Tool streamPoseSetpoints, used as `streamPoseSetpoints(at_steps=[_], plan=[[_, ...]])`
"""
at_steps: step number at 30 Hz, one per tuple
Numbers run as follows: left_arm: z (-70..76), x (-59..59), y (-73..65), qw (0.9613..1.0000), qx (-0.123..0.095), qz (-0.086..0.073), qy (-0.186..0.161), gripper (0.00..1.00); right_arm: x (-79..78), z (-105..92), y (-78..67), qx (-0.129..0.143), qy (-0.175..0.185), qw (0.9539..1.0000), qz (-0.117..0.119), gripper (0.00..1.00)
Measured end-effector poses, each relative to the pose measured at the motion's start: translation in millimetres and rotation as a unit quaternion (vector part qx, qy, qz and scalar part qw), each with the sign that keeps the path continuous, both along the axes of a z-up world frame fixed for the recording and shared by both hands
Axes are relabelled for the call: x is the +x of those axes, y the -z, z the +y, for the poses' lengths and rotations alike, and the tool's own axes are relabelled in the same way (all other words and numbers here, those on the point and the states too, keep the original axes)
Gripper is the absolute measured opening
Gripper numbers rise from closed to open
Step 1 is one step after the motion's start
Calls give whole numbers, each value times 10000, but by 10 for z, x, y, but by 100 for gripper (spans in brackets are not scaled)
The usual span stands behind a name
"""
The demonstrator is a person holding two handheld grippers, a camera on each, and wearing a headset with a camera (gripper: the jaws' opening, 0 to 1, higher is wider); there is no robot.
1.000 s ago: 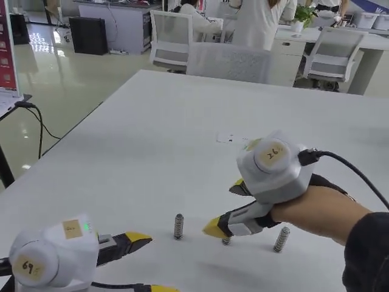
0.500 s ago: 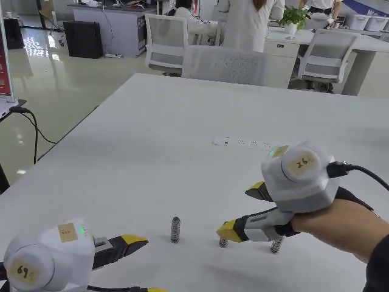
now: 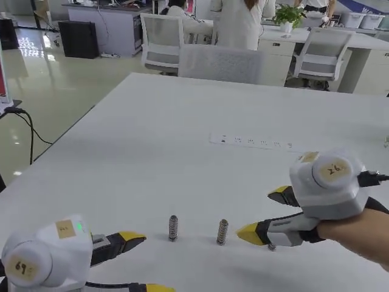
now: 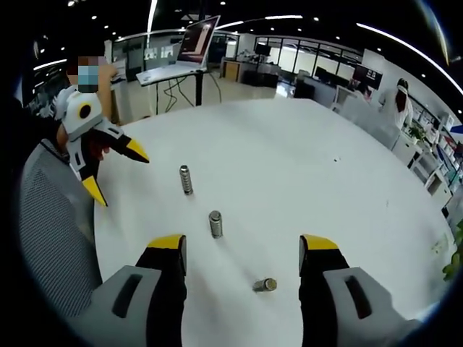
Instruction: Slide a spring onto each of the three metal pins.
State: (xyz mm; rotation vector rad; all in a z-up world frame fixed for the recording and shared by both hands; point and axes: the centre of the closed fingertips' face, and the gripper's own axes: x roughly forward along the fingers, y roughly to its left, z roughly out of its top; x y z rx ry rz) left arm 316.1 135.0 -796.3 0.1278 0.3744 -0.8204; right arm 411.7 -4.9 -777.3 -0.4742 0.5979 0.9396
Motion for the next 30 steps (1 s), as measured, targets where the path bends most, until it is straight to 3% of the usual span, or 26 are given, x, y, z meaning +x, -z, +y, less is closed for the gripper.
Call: streamPoseSetpoints(at_steps=[14,30], plan=[[-36,24,-17,10000,26,-13,31,56,-92,-401,107,101,433,9990,75,63],[-6,49,-34,10000,12,-48,-17,57,-279,-554,165,312,486,9982,127,66]])
